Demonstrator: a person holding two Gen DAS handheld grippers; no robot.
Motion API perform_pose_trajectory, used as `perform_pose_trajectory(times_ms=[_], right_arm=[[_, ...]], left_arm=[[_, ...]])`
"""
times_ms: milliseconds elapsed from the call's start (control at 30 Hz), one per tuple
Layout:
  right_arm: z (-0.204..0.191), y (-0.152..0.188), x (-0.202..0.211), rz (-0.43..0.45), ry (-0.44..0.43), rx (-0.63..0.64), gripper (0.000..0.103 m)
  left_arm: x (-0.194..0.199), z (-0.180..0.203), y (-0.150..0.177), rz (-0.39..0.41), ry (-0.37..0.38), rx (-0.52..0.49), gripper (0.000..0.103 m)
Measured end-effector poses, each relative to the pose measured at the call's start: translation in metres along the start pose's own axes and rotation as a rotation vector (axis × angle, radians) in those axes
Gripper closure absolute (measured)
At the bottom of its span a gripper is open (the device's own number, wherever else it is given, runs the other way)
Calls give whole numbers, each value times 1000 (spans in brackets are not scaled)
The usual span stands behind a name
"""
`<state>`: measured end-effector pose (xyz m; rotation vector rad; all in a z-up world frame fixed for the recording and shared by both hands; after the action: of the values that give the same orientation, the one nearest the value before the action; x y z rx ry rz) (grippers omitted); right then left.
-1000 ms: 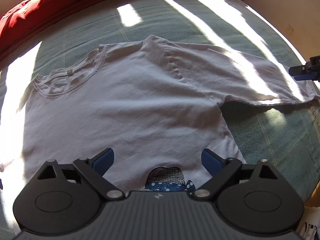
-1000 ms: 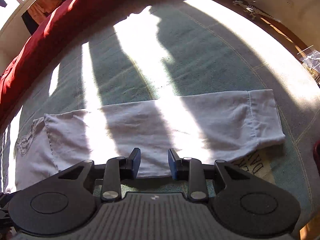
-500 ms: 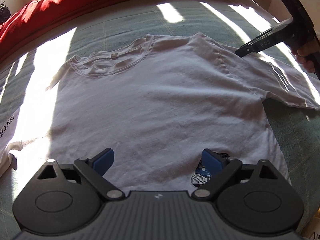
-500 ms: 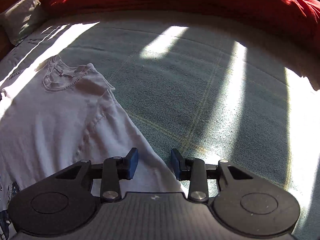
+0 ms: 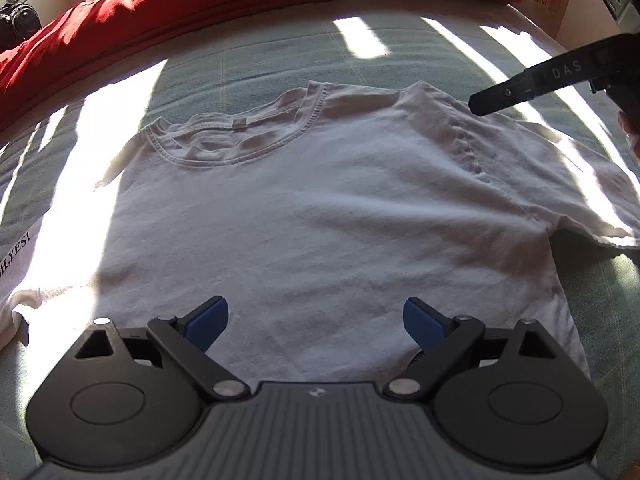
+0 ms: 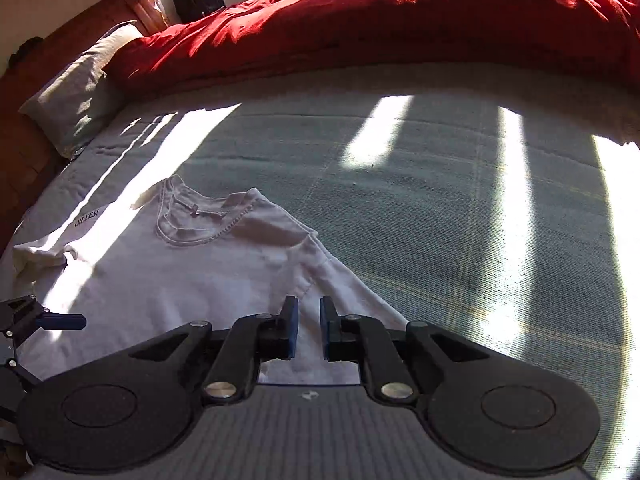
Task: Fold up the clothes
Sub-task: 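Pull the sleeve away from the shirt body with the right gripper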
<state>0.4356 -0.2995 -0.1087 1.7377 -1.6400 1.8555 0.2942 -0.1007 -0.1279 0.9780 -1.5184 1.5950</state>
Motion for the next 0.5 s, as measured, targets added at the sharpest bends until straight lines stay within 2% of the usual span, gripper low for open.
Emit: perform_pose_trajectory(times_ms=[67, 167, 233, 267, 300, 333, 400, 500], right_arm=[[-19, -4, -23, -18, -28, 41, 88], [-18, -7, -54, -55, 93, 96, 88], [0, -11, -63, -36, 158, 54, 91], [10, -14, -65, -23, 172, 21, 93], [19, -17, -65, -9, 181, -12, 101], [25, -20, -65, 3, 185, -47, 101], [31, -24, -56, 16, 194, -97, 81], [26, -22, -34, 33, 199, -141, 72]], left_arm=[[-2, -2, 1, -7, 2, 4, 9], [-2, -7, 0, 3, -11, -20, 9], [-4, -11, 1, 2, -15, -29, 9], [-6, -14, 1, -4, -18, -29, 9], [-8, -17, 1, -9, -22, -29, 9], [-9, -19, 1, -15, -24, -28, 9], [-10, -21, -1, -14, -19, -23, 9], [-11, -20, -5, -5, -2, -37, 9]])
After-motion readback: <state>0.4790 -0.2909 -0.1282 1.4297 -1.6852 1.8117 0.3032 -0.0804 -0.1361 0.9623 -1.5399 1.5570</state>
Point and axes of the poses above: each gripper's, at about its wrist camera, not at the fingertips, and x roughly against the way its jaws point, z to its right, y to its underside, the point moved 5 cm from there along -x, roughly the way its jaws point, and after that the axes turned 10 degrees about x, right-handed, at the moved point
